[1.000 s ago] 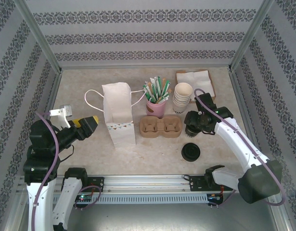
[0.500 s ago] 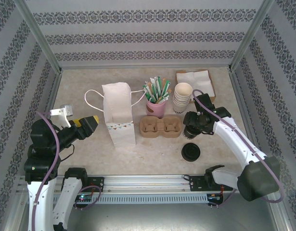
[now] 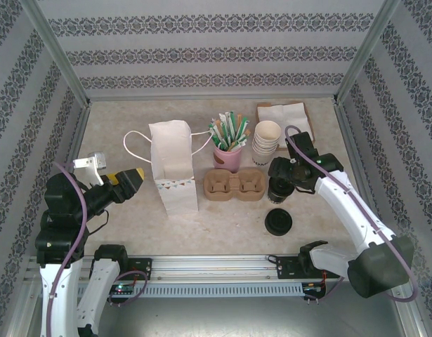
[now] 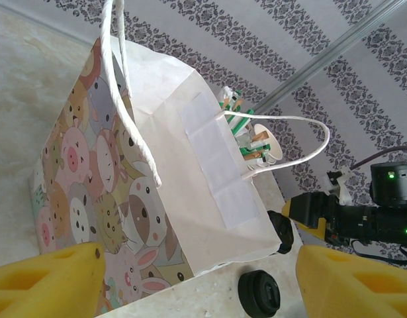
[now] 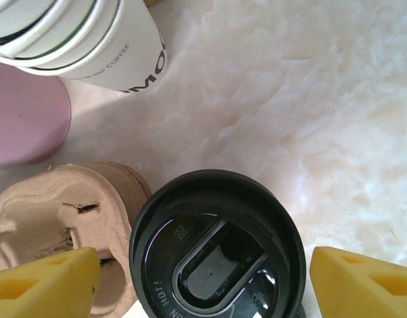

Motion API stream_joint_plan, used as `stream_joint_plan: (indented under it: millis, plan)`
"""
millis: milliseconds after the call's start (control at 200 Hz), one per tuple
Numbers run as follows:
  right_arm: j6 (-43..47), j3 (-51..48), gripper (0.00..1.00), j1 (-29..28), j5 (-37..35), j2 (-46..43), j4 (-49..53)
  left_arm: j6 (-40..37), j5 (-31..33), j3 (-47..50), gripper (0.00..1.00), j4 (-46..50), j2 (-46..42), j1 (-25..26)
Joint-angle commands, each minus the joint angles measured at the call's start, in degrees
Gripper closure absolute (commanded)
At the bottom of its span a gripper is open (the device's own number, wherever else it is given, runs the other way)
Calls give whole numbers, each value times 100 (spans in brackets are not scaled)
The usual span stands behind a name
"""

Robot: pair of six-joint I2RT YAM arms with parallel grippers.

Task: Pack the takeout coffee

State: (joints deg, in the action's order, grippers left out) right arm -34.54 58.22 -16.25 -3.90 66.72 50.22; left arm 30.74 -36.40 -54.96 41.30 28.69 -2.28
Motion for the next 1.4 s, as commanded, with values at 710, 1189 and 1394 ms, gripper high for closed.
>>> stream_joint_plan:
  millis: [710, 1189, 1394]
  plan:
    - [5728, 672, 33, -1341, 2230, -1006, -526, -16, 460, 275, 21, -426, -250, -35]
    - [8782, 1472, 46, -1487, 3201, 1290, 212, -190, 351, 268, 19, -189, -214, -35]
    - [9888, 1561, 54, -1421, 2975, 1907, 431, -301, 358, 255, 19, -106, -214, -35]
